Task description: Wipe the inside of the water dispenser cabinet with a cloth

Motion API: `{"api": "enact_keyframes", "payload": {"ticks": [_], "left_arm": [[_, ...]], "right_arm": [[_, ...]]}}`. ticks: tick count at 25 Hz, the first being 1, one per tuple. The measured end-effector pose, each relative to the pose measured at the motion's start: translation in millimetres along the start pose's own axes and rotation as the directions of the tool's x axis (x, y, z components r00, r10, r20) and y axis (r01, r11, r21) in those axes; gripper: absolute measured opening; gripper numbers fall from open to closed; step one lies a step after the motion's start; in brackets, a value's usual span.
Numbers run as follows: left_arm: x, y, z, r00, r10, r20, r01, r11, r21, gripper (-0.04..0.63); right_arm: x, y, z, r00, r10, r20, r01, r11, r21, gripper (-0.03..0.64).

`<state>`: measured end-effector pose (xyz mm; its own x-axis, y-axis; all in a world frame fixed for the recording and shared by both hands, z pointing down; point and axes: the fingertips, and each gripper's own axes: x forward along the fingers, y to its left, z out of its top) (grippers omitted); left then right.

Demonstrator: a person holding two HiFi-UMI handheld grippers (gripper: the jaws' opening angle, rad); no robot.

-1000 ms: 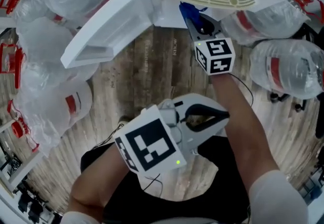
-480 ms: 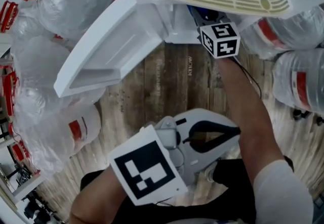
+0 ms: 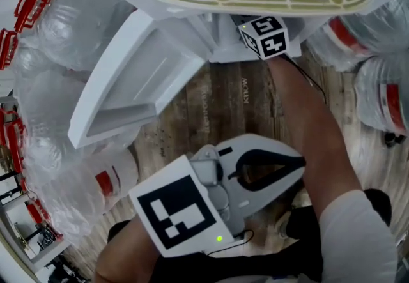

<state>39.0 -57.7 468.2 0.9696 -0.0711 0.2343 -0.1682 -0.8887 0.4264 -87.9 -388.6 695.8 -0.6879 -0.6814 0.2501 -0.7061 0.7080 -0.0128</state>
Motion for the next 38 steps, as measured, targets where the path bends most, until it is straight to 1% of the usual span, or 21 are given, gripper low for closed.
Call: {"api": "enact_keyframes", "payload": {"ticks": [2,4,8,12,18,20,22,24,27,29,32,38], "left_arm": [[3,-3,-1,1.0,-0.031,-0.001,0.031,0.999,0.005,0.003],[6,-5,-5,0.998,-0.059,0.007,0.059,0.998,-0.011,0.003],[15,-5,-20,0.997,-0.075,-0.015,0.074,0.996,-0.039,0.003],[21,-6,-20,0.995,-0.098,-0.012,0.097,0.994,-0.055,0.003],[23,-6,-17,0.994,-0.109,-0.006,0.108,0.992,-0.072,0.003],[23,-5,-19,0.994,-0.106,-0.01,0.104,0.991,-0.081,0.003],[23,-3,-20,0.995,-0.099,-0.014,0.098,0.992,-0.082,0.003],[22,0,-20,0.996,-0.091,-0.016,0.089,0.993,-0.081,0.003],[21,2,-20,0.997,-0.079,-0.02,0.077,0.994,-0.081,0.003],[21,3,-20,0.997,-0.074,-0.021,0.072,0.994,-0.083,0.003],[21,3,-22,0.997,-0.074,-0.023,0.071,0.994,-0.086,0.003],[22,4,-25,0.996,-0.084,-0.031,0.08,0.991,-0.105,0.003]], "right_arm": [[3,7,0,1.0,0.023,0.003,-0.023,0.999,-0.024,0.077],[3,12,-2,0.999,0.035,0.019,-0.035,0.999,-0.03,0.077],[-6,24,-5,0.997,0.057,0.051,-0.057,0.998,0.0,0.077],[-25,44,-15,0.994,0.09,0.053,-0.092,0.995,0.026,0.077],[-52,83,-20,0.982,0.178,0.064,-0.18,0.983,0.039,0.075],[-57,76,-16,0.983,0.159,0.093,-0.167,0.983,0.082,0.075],[-57,57,-5,0.987,0.102,0.126,-0.118,0.986,0.121,0.075],[-53,38,11,0.987,0.053,0.152,-0.072,0.989,0.128,0.074],[-44,22,33,0.983,0.02,0.18,-0.041,0.993,0.112,0.075],[-38,18,43,0.982,0.016,0.19,-0.035,0.995,0.095,0.075],[-30,22,49,0.982,0.032,0.184,-0.043,0.997,0.057,0.075],[-36,50,51,0.977,0.102,0.187,-0.112,0.993,0.039,0.075]]}}
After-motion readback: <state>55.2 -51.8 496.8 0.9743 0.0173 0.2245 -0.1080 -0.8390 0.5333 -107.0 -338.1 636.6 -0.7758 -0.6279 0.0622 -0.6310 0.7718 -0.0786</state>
